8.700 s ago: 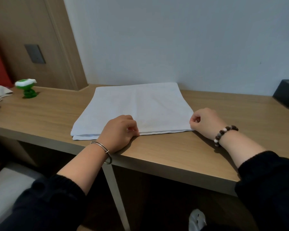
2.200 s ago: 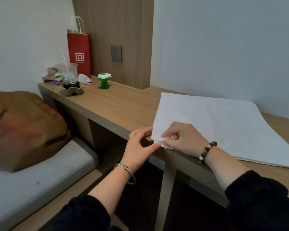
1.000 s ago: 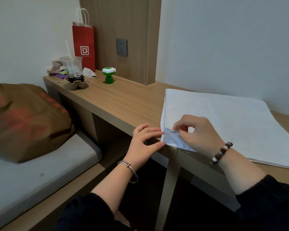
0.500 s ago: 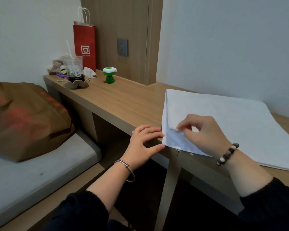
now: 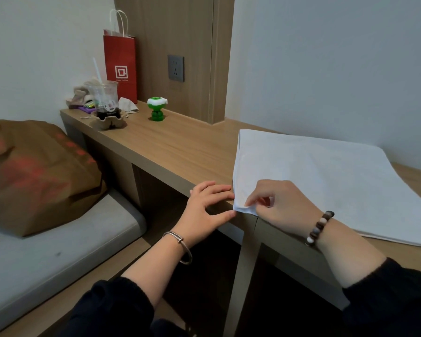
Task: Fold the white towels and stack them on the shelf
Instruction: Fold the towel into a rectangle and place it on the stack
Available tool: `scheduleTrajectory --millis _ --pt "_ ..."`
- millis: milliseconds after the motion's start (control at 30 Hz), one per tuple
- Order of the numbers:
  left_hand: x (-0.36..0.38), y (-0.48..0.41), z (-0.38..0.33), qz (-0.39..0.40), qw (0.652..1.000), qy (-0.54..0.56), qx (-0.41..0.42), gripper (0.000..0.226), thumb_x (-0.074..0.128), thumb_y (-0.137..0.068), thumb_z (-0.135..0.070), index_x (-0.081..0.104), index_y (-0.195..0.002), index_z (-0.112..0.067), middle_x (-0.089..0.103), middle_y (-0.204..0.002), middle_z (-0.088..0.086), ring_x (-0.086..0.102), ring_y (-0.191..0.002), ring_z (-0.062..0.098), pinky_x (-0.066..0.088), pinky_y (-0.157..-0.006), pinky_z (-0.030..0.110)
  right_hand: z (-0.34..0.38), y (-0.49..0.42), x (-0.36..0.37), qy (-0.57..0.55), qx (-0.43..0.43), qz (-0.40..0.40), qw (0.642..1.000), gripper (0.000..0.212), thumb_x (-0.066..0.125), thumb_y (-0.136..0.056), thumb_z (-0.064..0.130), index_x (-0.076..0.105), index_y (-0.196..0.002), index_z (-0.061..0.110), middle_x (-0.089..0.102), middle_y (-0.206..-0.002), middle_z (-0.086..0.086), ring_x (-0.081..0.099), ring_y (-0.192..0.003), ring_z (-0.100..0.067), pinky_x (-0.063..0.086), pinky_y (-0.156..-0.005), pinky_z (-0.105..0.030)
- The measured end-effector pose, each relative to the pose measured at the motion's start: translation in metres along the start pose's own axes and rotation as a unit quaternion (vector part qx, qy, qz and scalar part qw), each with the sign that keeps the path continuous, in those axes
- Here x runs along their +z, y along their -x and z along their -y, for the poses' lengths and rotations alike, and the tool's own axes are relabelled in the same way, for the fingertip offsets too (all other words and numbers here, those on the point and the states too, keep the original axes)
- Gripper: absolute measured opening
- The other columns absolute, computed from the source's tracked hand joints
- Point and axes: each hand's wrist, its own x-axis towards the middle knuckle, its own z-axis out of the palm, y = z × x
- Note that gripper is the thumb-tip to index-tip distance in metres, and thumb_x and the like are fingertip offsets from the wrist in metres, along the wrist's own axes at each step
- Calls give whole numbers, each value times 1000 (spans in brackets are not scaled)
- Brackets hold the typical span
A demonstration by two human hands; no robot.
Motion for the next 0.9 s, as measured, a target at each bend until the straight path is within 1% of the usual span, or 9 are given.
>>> scheduleTrajectory --millis 133,233,333,400,433,567,700,800,900 --pt "-1 -2 -2 7 999 34 -18 24 67 -85 -28 62 -101 -45 49 -116 -37 27 -123 -5 20 -102 20 -1 1 1 7 -2 7 1000 15 67 -82 5 77 -85 16 68 -82 -1 58 -73 -10 40 -65 -14" --pt "-4 -9 -17 -36 991 115 -49 19 58 -92 -24 65 -96 -40 60 -101 -34 46 -107 -13 34 -89 7 -1 2 0 -4 9 3 1000 17 67 -81 6 78 -84 19 69 -83 -3 60 -76 -15 42 -69 -19" --pt "-2 -15 -30 -42 994 81 -60 28 57 -92 -23 60 -114 -40 58 -122 -17 48 -116 2 39 -99 25 0 3 -1 6 29 5 1000 17 66 -82 9 77 -87 21 68 -84 -1 59 -77 -14 40 -70 -16" --pt "1 -15 -32 -8 998 -6 -54 27 56 -92 -24 64 -117 -32 55 -131 -15 42 -125 7 28 -111 45 0 6 -3 -3 46 3 999 19 66 -80 9 76 -92 20 67 -82 4 58 -74 -9 39 -68 -9" --pt "2 -15 -33 6 997 -45 -58 26 54 -93 -26 66 -115 -32 54 -132 -17 38 -127 8 22 -113 50 -1 9 -6 -13 56 4 998 21 66 -79 8 75 -94 20 66 -81 8 58 -74 -4 39 -68 -5" --pt "2 -14 -34 17 985 -158 -64 28 45 -95 -33 66 -113 -39 51 -135 -21 32 -128 8 18 -112 49 -12 27 -23 -7 92 4 996 22 64 -83 7 72 -99 20 63 -93 14 58 -88 -1 45 -81 -8" --pt "7 -19 -44 19 969 -240 -55 27 46 -91 -42 71 -101 -38 54 -134 -15 35 -128 12 20 -111 50 -26 50 -39 76 112 -3 991 17 61 -87 8 72 -90 20 58 -93 10 52 -88 -5 39 -75 -10" --pt "11 -20 -43 -10 969 -243 -54 27 51 -88 -38 71 -105 -33 57 -130 -13 40 -123 12 27 -109 47 -28 60 -43 120 92 0 989 17 59 -89 7 74 -89 16 63 -93 4 56 -90 -13 45 -81 -23" --pt "13 -17 -39 -34 972 -226 -64 29 52 -87 -35 69 -111 -31 60 -126 -15 41 -120 10 33 -107 41 -29 65 -44 175 58 26 982 20 54 -91 7 73 -94 13 63 -97 2 56 -94 -16 41 -82 -23"
